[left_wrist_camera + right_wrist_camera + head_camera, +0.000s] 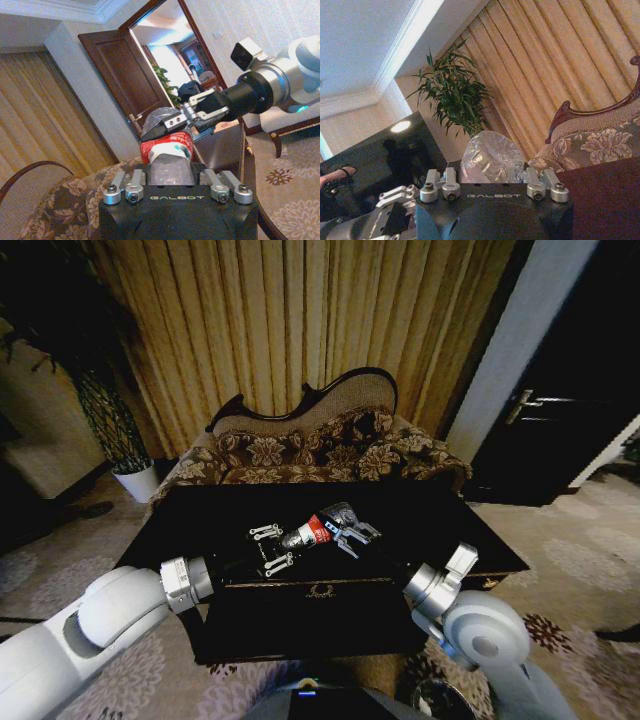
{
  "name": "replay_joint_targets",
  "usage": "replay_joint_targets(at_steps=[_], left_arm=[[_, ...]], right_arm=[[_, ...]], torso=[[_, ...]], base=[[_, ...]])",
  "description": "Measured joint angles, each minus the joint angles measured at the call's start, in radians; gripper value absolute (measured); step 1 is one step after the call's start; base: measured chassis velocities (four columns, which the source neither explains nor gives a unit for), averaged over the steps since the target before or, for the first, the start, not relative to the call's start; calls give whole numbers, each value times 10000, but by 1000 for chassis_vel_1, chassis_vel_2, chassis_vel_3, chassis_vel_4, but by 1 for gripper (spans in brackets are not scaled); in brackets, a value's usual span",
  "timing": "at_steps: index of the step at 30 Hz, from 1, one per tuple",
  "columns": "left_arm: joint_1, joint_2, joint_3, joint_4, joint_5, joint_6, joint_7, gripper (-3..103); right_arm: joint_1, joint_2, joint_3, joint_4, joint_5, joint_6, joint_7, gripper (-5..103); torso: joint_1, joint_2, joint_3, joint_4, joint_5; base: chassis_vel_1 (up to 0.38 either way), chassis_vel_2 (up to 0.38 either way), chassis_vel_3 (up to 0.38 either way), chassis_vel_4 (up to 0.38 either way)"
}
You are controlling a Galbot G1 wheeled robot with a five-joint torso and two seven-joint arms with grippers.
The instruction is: Move to the front of the table and place the trash on the table into the trash bin.
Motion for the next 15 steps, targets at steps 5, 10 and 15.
replay_joint_targets(at_steps=[5, 10, 15], left_arm=[[212, -159, -131, -26, -46, 99, -240, 60], [378, -455, -259, 4, -352, 433, -1059, 76], [439, -922, -520, -41, -675, 690, -1774, 97]], right_arm=[[-28, 16, 54, -34, -53, -11, 47, 42], [-40, 20, 148, -35, -59, 14, 56, 35], [99, 219, 231, -156, -71, 134, 29, 33]], torso=[[0, 0, 0, 1, -2], [0, 0, 1, 0, 0], [0, 0, 0, 0, 0]], base=[[0, 0, 0, 0], [0, 0, 0, 0], [0, 0, 0, 0]])
